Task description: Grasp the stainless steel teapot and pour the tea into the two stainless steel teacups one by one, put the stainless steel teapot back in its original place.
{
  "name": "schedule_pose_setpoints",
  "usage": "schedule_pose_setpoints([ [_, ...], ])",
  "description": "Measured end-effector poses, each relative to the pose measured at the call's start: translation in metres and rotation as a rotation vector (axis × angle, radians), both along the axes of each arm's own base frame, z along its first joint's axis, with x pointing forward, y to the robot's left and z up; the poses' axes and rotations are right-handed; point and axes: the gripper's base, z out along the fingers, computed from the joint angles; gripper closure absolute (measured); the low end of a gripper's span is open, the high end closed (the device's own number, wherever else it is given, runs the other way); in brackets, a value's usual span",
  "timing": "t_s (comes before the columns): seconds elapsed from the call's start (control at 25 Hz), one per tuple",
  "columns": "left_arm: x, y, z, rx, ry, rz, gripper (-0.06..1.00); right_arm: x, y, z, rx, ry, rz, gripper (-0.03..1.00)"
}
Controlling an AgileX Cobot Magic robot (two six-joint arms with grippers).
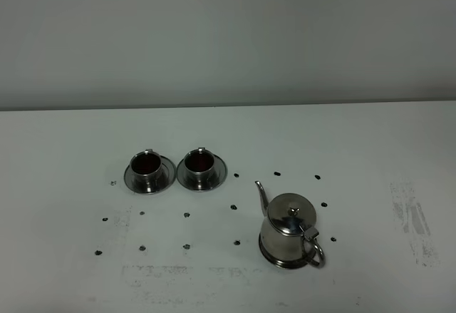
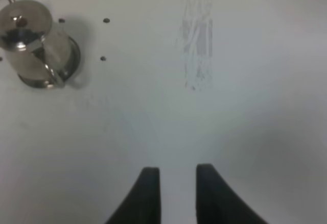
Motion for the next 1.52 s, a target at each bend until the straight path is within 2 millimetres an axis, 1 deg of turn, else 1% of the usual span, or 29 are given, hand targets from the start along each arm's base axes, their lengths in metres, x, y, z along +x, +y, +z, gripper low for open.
schedule_pose_setpoints([
  [0.16, 0.000, 0.000, 0.000, 0.000, 0.000, 0.000, 0.22, -0.005, 0.000, -0.021, 0.022, -0.011, -0.034, 0.80],
  [0.24, 0.000, 0.000, 0.000, 0.000, 0.000, 0.000, 0.22, -0.008, -0.001, -0.027, 0.018, -0.011, -0.039, 0.80],
  [0.48, 0.000, 0.000, 0.000, 0.000, 0.000, 0.000, 0.22, -0.012, -0.003, -0.027, -0.009, -0.037, -0.040, 0.80],
  [0.68, 0.000, 0.000, 0.000, 0.000, 0.000, 0.000, 0.22, -0.014, -0.007, -0.030, -0.100, -0.010, -0.017, 0.80],
  [0.8, 0.000, 0.000, 0.000, 0.000, 0.000, 0.000, 0.22, -0.017, -0.007, -0.033, -0.107, 0.022, -0.015, 0.80],
  [0.92, 0.000, 0.000, 0.000, 0.000, 0.000, 0.000, 0.22, -0.019, -0.006, -0.034, -0.103, 0.020, -0.020, 0.80],
  [1.28, 0.000, 0.000, 0.000, 0.000, 0.000, 0.000, 0.22, -0.050, -0.005, -0.032, -0.095, -0.167, -0.036, 0.80],
  [1.44, 0.000, 0.000, 0.000, 0.000, 0.000, 0.000, 0.22, -0.060, -0.005, -0.033, -0.094, -0.226, -0.055, 0.80],
  [1.52, 0.000, 0.000, 0.000, 0.000, 0.000, 0.000, 0.22, -0.060, -0.005, -0.034, -0.093, -0.234, -0.062, 0.80],
])
